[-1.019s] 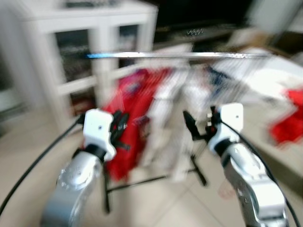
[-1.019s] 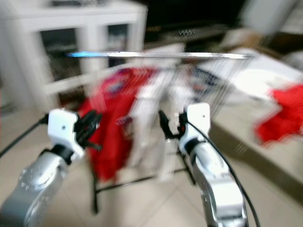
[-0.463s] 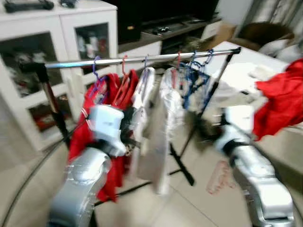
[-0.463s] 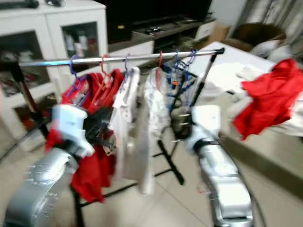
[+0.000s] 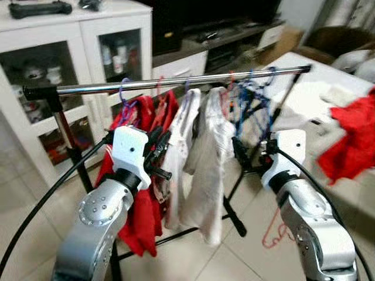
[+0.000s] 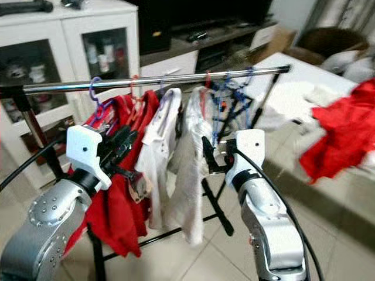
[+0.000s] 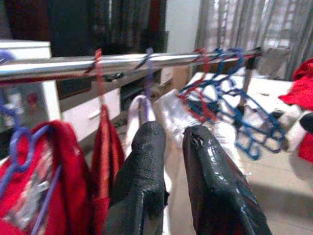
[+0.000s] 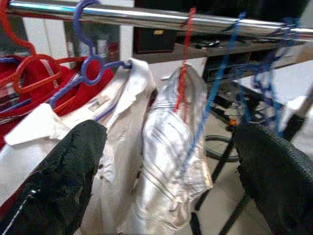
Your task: Hang hanger
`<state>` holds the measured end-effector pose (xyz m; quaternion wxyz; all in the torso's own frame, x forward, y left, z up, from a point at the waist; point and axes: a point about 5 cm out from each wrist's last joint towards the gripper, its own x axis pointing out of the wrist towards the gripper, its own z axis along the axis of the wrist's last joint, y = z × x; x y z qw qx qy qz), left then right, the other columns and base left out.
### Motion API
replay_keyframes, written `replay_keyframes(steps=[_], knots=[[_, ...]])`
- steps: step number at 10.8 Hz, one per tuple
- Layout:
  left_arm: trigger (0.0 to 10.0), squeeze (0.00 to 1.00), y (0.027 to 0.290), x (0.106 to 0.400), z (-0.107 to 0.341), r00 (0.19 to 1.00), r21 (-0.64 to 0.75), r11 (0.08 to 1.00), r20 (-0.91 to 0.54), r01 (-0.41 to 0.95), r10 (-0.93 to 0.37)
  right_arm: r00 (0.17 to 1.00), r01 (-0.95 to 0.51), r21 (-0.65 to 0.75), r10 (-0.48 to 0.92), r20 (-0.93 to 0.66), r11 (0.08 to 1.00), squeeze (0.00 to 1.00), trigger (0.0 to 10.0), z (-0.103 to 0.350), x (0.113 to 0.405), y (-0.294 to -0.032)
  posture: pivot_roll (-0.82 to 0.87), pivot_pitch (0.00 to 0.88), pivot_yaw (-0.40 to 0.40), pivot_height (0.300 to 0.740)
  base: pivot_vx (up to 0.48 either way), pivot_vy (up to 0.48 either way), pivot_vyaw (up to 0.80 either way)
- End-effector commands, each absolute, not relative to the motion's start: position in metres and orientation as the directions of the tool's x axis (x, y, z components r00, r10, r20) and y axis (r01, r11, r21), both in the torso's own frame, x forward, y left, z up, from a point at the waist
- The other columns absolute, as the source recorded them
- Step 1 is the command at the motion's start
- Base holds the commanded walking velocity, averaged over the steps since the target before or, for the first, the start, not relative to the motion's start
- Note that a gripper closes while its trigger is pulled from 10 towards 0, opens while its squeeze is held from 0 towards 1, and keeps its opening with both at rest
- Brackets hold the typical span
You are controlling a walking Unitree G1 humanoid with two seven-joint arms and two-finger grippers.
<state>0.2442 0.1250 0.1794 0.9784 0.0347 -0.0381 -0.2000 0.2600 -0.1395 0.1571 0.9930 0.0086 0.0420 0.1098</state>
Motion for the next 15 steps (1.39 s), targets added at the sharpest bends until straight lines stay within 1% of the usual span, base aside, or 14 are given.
replay_keyframes(steps=[1, 10, 11, 12, 13, 14, 15], knots=[[10.0, 0.00, 0.127, 0.245, 0.180, 0.921, 0.084, 0.921, 0.056, 0.380, -0.386, 0.974, -0.212, 0.029, 0.213, -0.076, 0.977, 0.00, 10.0, 0.159, 0.260, -0.140, 0.10, 0.000, -0.102, 0.740, 0.345, 0.000, 0.00], [10.0, 0.00, 0.121, 0.243, 0.182, 0.898, 0.083, 0.899, 0.059, 0.431, -0.436, 0.977, -0.196, 0.031, 0.198, -0.073, 0.980, 0.00, 10.0, 0.160, 0.261, -0.142, 0.10, 0.000, -0.095, 0.740, 0.349, 0.000, 0.00], [10.0, 0.00, 0.118, 0.240, 0.185, 0.879, 0.087, 0.882, 0.080, 0.463, -0.469, 0.979, -0.191, 0.009, 0.191, -0.067, 0.982, 0.00, 10.0, 0.162, 0.264, -0.144, 0.10, 0.002, -0.097, 0.740, 0.000, 0.000, 0.00], [10.0, 0.00, 0.119, 0.238, 0.188, 0.863, 0.097, 0.867, 0.095, 0.489, -0.497, 0.982, -0.182, -0.004, 0.181, -0.056, 0.983, 0.00, 10.0, 0.165, 0.275, -0.144, 0.11, 0.005, -0.099, 0.740, 0.000, 0.000, 0.00], [10.0, 0.00, 0.121, 0.235, 0.190, 0.846, 0.106, 0.849, 0.088, 0.517, -0.526, 0.976, -0.214, 0.000, 0.214, -0.050, 0.977, 0.87, 10.0, 0.170, 0.287, -0.140, 0.12, 0.007, -0.102, 0.740, 0.000, 0.000, 0.00], [10.0, 0.00, 0.124, 0.234, 0.191, 0.841, 0.120, 0.842, 0.077, 0.526, -0.536, 0.961, -0.271, -0.037, 0.268, -0.068, 0.962, 1.00, 10.0, 0.170, 0.295, -0.131, 0.13, 0.005, -0.103, 0.740, 0.000, 0.000, 0.00], [10.0, 0.00, 0.127, 0.235, 0.192, 0.842, 0.129, 0.843, 0.074, 0.523, -0.534, 0.944, -0.326, -0.103, 0.317, -0.095, 0.940, 1.00, 10.0, 0.168, 0.298, -0.120, 0.14, 0.004, -0.105, 0.740, 0.000, 0.000, 0.00]])
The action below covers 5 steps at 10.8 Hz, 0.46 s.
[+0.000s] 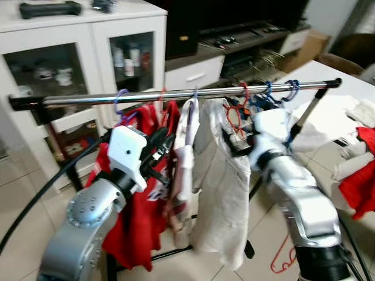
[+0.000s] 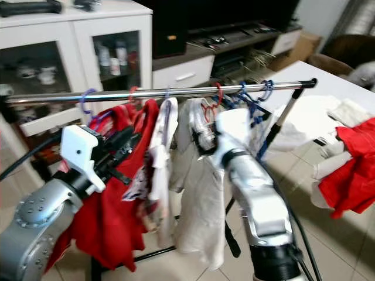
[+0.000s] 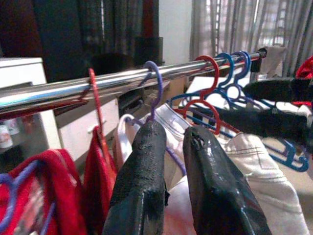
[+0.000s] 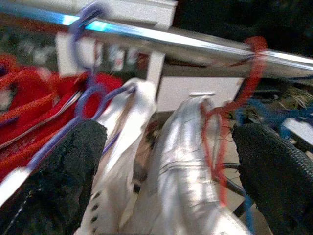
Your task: Hang hanger
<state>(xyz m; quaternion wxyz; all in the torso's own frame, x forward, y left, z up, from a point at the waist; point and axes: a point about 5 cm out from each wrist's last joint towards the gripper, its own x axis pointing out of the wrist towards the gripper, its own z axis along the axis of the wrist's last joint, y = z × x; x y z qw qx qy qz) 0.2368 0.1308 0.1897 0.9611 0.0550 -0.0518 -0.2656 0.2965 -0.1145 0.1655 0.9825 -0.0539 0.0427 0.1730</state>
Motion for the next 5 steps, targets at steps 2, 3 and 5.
replay_keyframes(steps=[2, 3, 5], knots=[[10.0, 0.00, 0.129, 0.233, 0.193, 0.837, 0.144, 0.835, 0.066, 0.531, -0.544, 0.922, -0.385, -0.132, 0.373, -0.105, 0.913, 1.00, 10.0, 0.165, 0.298, -0.101, 0.16, 0.001, -0.113, 0.740, 0.000, 0.000, 0.00], [10.0, 0.00, 0.131, 0.230, 0.193, 0.833, 0.149, 0.830, 0.059, 0.538, -0.551, 0.916, -0.399, -0.138, 0.387, -0.106, 0.907, 1.00, 10.0, 0.163, 0.297, -0.090, 0.18, 0.000, -0.119, 0.740, 0.000, 0.000, 0.00], [10.0, 0.00, 0.133, 0.226, 0.192, 0.823, 0.155, 0.817, 0.041, 0.555, -0.567, 0.955, -0.297, -0.107, 0.292, -0.054, 0.949, 1.00, 10.0, 0.169, 0.301, -0.092, 0.19, 0.000, -0.123, 0.740, 0.000, 0.000, 0.00]])
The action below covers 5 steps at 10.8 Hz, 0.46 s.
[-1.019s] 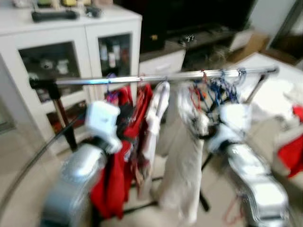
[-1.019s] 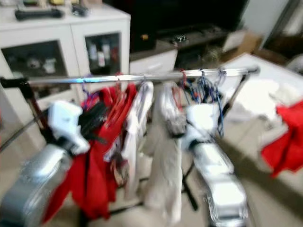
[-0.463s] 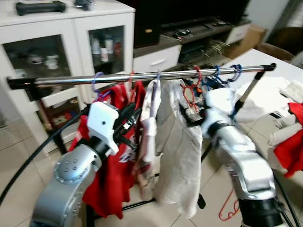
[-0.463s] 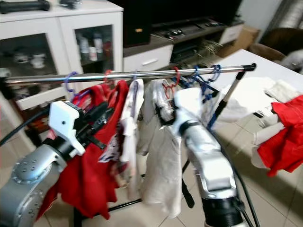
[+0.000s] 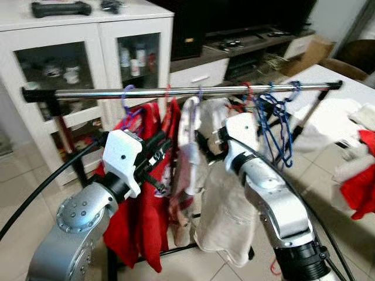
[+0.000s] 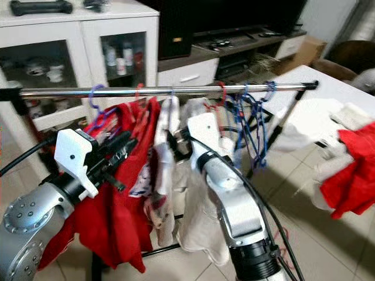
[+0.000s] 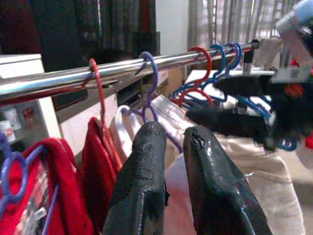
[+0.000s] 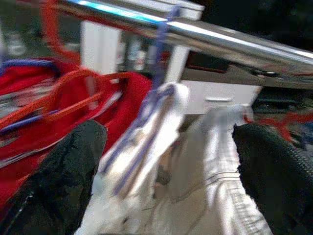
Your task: Hang hanger
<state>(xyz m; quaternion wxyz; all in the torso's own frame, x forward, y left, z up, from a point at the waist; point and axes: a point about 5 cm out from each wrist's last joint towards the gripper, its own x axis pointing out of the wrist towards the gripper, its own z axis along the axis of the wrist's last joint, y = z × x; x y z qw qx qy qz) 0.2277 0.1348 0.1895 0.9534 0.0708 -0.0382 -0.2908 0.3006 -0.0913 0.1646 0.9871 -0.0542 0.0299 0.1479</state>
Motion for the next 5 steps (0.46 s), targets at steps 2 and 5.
replay_keyframes(steps=[2, 5], knots=[[10.0, 0.00, 0.130, 0.224, 0.191, 0.795, 0.156, 0.787, 0.023, 0.596, -0.606, 0.976, -0.211, -0.077, 0.206, -0.072, 0.974, 1.00, 10.0, 0.168, 0.315, -0.116, 0.19, 0.000, -0.117, 0.740, 0.000, 0.000, 0.00], [10.0, 0.00, 0.127, 0.219, 0.191, 0.760, 0.151, 0.750, -0.005, 0.644, -0.650, 0.971, -0.231, -0.118, 0.220, -0.092, 0.966, 0.00, 10.0, 0.181, 0.358, -0.135, 0.20, 0.000, -0.115, 0.740, 0.000, 0.000, 0.00]])
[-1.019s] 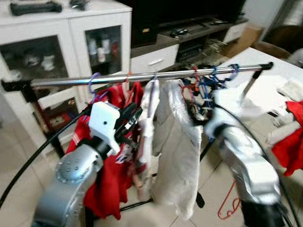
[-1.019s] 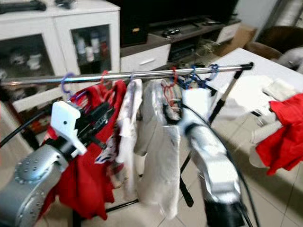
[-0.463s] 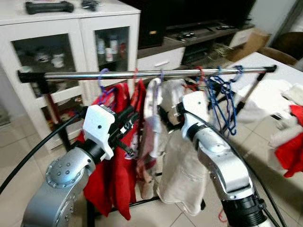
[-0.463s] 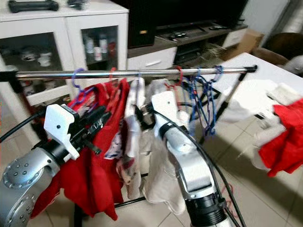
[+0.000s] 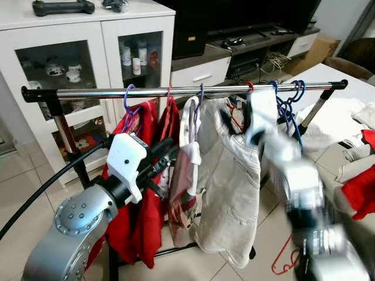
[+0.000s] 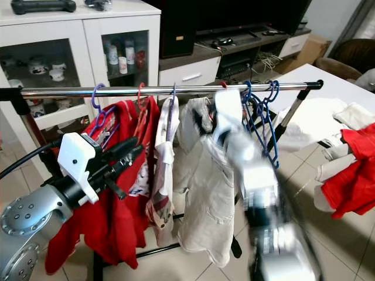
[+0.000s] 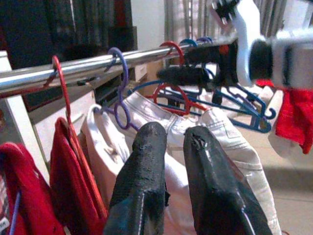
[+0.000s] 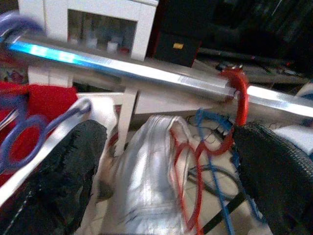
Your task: Hang hanger
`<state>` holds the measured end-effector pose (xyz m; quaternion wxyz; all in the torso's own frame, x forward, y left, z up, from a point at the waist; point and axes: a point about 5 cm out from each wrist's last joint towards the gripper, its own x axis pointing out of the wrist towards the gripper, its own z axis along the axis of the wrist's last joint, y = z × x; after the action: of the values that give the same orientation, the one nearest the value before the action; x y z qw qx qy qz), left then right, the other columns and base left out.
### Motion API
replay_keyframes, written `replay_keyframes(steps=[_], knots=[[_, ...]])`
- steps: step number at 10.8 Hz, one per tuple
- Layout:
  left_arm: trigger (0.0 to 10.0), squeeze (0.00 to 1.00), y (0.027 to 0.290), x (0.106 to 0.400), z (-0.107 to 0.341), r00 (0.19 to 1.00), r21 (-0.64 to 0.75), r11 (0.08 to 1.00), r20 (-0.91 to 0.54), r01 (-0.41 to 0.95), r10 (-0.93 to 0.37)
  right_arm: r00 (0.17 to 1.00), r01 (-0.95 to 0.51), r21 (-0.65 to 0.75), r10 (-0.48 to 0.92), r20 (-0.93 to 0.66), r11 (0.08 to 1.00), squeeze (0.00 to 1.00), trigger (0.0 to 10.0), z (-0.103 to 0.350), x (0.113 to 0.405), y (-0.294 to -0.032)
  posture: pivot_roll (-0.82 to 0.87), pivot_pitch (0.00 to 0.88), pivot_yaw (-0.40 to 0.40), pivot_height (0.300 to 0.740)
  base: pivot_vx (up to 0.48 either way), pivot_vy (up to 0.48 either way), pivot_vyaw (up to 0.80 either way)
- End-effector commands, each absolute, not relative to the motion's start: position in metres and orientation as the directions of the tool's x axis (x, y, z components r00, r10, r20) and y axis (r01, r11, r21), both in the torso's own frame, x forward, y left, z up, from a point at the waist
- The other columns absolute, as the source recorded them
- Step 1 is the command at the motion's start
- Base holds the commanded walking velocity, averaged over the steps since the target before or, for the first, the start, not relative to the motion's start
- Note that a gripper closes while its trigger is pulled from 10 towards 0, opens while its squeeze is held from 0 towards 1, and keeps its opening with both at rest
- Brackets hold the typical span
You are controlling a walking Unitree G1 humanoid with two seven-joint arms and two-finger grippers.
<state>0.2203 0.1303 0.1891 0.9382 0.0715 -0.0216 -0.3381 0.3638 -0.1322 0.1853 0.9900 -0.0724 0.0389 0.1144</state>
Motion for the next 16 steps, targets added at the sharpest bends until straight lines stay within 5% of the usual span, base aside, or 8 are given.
replay_keyframes(steps=[1, 5, 9, 12, 16], knots=[[10.0, 0.00, 0.127, 0.216, 0.190, 0.750, 0.150, 0.740, -0.017, 0.655, -0.661, 0.975, -0.214, -0.128, 0.204, -0.087, 0.969, 0.00, 10.0, 0.189, 0.370, -0.140, 0.20, 0.009, -0.121, 0.740, 0.000, 0.000, 0.00], [10.0, 0.00, 0.124, 0.210, 0.189, 0.711, 0.127, 0.701, -0.056, 0.702, -0.701, 0.956, -0.242, -0.077, 0.224, -0.192, 0.967, 0.00, 10.0, 0.189, 0.375, -0.166, 0.20, 0.020, -0.129, 0.740, 0.000, 0.000, 0.00], [10.0, 0.00, 0.122, 0.210, 0.186, 0.704, 0.113, 0.696, -0.066, 0.709, -0.707, 0.914, -0.367, -0.022, 0.356, -0.193, 0.930, 0.00, 10.0, 0.194, 0.345, -0.178, 0.18, 0.019, -0.129, 0.740, 0.000, 0.000, 0.00], [10.0, 0.00, 0.121, 0.210, 0.185, 0.701, 0.106, 0.694, -0.064, 0.712, -0.710, 0.903, -0.395, -0.093, 0.368, -0.223, 0.914, 0.00, 10.0, 0.206, 0.327, -0.225, 0.16, 0.008, -0.133, 0.740, 0.000, 0.000, 0.00], [10.0, 0.00, 0.116, 0.214, 0.184, 0.677, 0.099, 0.671, -0.061, 0.735, -0.733, 0.816, -0.550, -0.048, 0.525, -0.241, 0.833, 0.00, 10.0, 0.190, 0.346, -0.245, 0.15, 0.001, -0.124, 0.740, 0.000, 0.000, 0.00]])
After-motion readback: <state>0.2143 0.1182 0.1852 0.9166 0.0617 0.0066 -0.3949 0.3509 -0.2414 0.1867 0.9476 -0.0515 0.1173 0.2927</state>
